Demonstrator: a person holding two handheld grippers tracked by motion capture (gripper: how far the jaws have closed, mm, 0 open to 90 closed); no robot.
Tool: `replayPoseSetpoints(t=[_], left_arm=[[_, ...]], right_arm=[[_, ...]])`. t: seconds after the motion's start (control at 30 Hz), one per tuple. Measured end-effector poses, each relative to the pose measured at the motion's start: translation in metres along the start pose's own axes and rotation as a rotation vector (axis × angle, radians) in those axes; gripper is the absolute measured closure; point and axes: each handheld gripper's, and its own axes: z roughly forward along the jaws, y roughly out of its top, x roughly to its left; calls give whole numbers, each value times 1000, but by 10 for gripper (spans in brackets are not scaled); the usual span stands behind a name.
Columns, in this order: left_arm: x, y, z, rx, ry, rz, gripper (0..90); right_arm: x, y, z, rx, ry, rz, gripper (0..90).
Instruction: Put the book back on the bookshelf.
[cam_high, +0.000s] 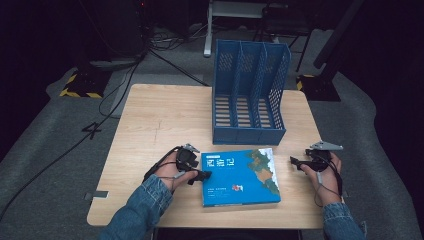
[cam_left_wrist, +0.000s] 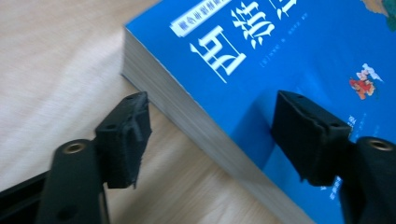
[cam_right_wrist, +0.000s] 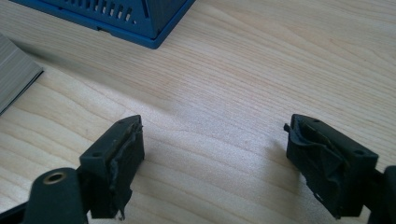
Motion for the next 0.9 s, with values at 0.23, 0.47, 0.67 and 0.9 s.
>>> replayPoseSetpoints(t=[0.23, 0.47, 0.67, 0.9], left_arm=[[-4, -1, 3, 5, 1, 7, 251], [-5, 3, -6, -8, 25, 23, 374], [-11, 6, -17, -26, 23, 29, 474], [-21, 8, -22, -84, -48, 87, 510]], right_arm=[[0, 0, 0, 1, 3, -1, 194], [1, 0, -1, 1, 3, -3, 194], [1, -1, -1, 1, 4, -4, 194], [2, -1, -1, 1, 6, -5, 194]])
